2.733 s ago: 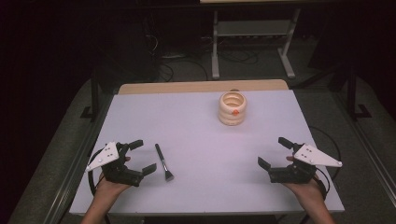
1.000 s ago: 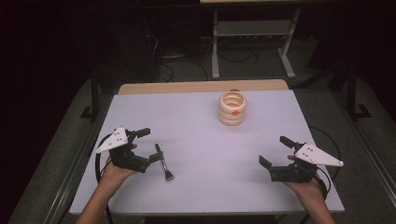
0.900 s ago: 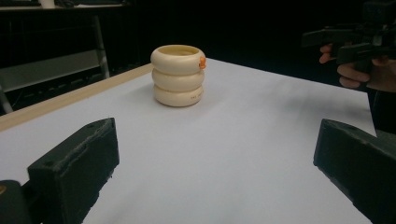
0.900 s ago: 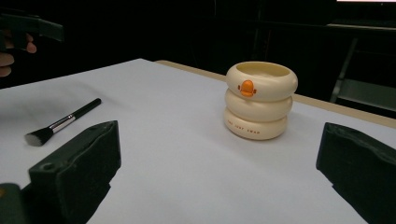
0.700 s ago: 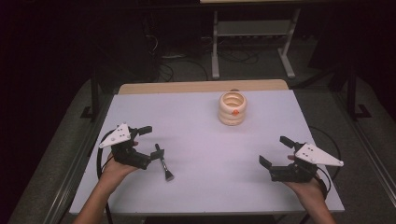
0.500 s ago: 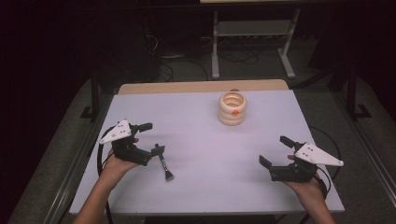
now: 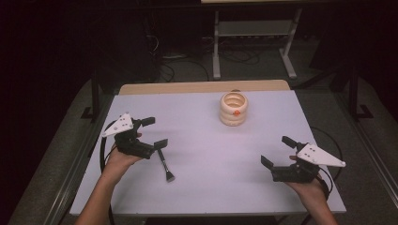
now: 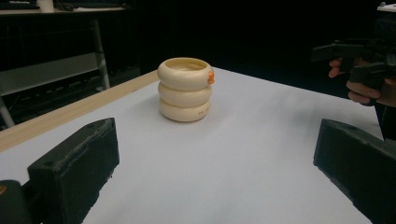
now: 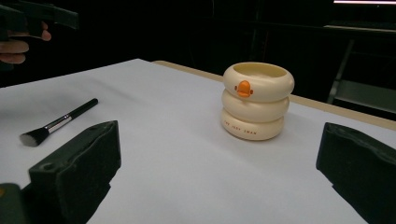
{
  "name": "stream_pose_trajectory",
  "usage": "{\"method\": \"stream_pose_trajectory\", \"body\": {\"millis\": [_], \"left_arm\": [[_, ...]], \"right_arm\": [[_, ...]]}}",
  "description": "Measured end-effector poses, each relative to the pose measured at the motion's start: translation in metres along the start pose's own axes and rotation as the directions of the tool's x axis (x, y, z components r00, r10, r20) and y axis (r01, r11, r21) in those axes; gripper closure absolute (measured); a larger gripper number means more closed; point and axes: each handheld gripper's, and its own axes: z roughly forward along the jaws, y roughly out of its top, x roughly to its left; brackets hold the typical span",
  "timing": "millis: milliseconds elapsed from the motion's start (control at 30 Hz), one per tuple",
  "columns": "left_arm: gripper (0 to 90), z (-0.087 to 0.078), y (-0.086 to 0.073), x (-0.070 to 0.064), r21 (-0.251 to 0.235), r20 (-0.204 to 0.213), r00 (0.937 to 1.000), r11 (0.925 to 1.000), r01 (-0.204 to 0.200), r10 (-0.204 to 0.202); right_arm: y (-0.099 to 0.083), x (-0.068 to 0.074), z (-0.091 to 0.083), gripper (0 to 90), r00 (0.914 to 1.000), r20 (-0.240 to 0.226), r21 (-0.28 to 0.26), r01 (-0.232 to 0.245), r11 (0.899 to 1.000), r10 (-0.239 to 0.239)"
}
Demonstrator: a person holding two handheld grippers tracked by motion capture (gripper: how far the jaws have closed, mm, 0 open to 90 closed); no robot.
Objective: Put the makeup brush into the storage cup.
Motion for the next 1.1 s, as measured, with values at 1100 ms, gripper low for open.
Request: {"method": "stream_pose_trajectory", "body": {"millis": [1100], "left_arm": [[0.0, 0.029, 0.003, 0.015, 0.066, 0.061, 0.9981, 0.9978, 0.001, -0.005]], "right_arm": [[0.001, -0.003, -0.001, 0.0, 0.9999, 0.007, -0.019, -0.012, 1.000, 0.012]]}}
